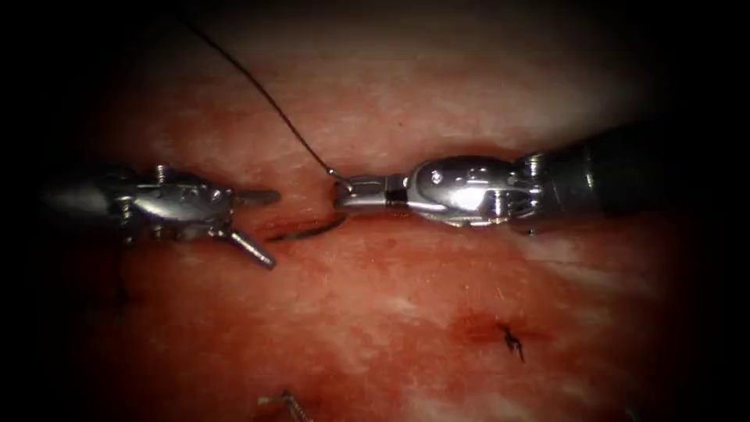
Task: Wound Closure
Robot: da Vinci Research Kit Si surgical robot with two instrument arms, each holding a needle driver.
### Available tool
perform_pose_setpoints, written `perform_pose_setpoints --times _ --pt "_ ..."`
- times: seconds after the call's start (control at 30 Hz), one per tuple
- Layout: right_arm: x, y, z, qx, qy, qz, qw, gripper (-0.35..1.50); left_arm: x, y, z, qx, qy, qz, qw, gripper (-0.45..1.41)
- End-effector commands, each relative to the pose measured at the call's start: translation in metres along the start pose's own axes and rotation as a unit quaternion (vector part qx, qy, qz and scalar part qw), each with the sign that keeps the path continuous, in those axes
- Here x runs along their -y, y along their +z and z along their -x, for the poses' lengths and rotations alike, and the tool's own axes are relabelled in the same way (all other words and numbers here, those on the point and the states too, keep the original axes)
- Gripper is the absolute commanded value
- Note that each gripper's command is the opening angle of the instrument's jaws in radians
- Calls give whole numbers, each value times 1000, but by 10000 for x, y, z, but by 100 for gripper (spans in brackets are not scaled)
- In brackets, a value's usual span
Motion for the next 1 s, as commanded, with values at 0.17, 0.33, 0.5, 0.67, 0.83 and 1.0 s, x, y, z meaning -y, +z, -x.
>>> perform_pose_setpoints --times 0.17,0.33,0.5,0.67,0.83,1.0 --pt "3 5 2 -13 -20 -25 999 -35 15 17 0 11 -15 16 1000 69" --pt "9 5 -1 -28 -47 -49 997 -35 29 25 -2 25 -31 34 999 69" --pt "13 6 -3 -33 -64 -59 996 -35 34 36 4 59 -26 65 996 66" --pt "14 6 -2 -36 -77 -62 994 -35 33 40 7 80 -24 98 992 59" --pt "16 9 0 -34 -89 -68 993 -35 35 42 6 84 -35 140 986 51" --pt "21 14 3 -35 -100 -82 991 -35 41 45 4 89 -36 174 980 49"
